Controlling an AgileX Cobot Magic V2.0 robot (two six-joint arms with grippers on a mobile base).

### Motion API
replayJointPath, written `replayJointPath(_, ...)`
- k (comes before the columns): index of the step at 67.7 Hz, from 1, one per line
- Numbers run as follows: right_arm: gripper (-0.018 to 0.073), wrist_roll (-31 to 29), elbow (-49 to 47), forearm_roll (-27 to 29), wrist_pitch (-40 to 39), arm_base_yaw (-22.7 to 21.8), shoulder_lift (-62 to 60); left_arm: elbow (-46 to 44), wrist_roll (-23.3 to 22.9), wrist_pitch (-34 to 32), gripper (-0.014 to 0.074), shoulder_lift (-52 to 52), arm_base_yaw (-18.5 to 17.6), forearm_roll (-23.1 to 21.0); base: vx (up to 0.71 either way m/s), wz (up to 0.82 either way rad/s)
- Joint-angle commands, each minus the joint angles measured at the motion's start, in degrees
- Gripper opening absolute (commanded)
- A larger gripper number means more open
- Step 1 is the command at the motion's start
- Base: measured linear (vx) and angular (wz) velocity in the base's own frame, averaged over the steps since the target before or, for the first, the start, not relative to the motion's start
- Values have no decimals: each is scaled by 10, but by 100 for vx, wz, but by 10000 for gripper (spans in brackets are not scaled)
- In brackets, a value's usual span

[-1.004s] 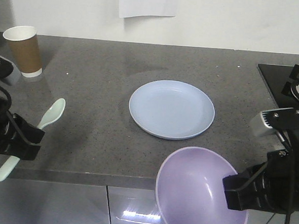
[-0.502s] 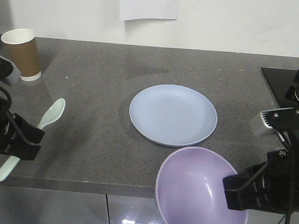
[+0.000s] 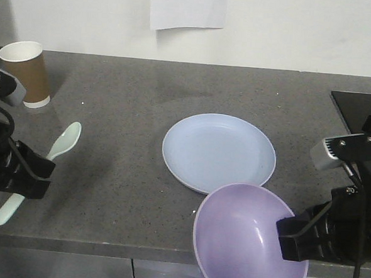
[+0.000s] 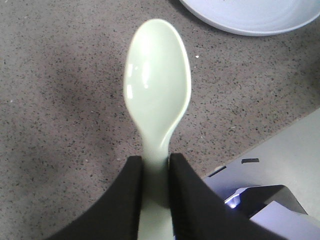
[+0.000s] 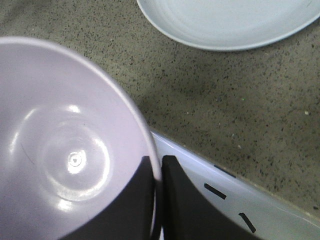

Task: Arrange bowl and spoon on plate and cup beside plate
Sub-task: 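Drive the base closer so the held lavender bowl is over the plate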

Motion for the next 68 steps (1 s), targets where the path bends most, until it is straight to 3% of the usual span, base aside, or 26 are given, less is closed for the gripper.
replayJointPath(1, -1, -1, -16, 14, -25, 0, -8, -14, 0, -28, 77, -12, -3, -13, 7, 4)
replayJointPath(68, -1, -1, -16, 14, -25, 0, -8, -14, 0, -28, 77, -12, -3, -13, 5, 2)
